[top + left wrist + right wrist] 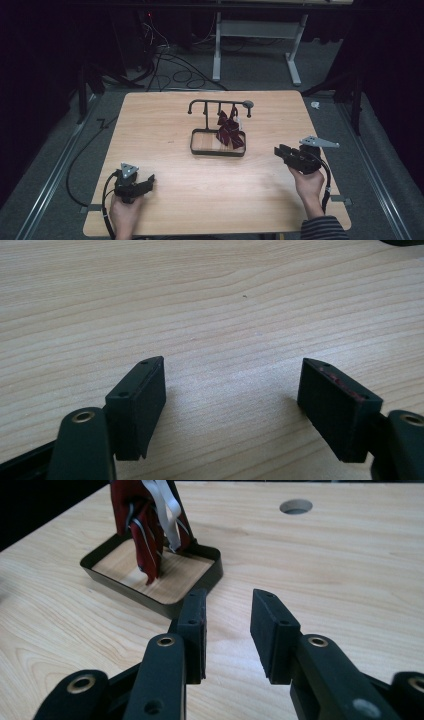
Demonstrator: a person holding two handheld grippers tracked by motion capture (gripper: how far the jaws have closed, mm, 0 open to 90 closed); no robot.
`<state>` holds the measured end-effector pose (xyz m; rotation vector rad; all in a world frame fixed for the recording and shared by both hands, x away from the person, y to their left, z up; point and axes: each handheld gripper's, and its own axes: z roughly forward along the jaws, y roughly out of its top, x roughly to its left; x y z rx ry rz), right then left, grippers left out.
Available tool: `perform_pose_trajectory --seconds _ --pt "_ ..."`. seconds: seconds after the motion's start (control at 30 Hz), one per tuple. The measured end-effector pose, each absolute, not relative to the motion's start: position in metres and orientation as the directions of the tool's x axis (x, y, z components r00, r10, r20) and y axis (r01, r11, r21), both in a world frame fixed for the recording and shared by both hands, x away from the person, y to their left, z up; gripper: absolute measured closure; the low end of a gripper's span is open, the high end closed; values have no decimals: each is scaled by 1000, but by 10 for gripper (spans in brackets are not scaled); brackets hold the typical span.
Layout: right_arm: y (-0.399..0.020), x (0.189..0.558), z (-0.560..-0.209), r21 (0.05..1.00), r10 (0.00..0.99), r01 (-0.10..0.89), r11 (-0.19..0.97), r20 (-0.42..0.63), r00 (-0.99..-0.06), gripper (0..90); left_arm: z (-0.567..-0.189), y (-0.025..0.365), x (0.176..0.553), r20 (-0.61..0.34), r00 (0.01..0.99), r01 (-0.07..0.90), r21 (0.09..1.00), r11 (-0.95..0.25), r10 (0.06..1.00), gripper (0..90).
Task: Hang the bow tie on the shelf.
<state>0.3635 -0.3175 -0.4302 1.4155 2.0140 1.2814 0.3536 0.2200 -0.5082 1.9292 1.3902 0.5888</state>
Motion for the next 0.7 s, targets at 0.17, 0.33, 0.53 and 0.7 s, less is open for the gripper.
perform_pose_trajectory --seconds 0.17,0.33,0.53,0.7 --pt "-318 361 -441 819 886 568 82 201 -417 692 -508 220 354 -27 328 638 744 -200 944 278" --pt "-316 360 -453 804 895 585 105 180 -408 682 -508 220 354 -27 327 638 744 -200 945 278" --pt "-313 360 -475 779 914 612 139 136 -381 672 -508 220 354 -27 327 638 744 -200 945 278" --pt "-311 360 -487 764 929 621 171 85 -361 667 -508 220 354 -28 327 638 744 -199 945 278"
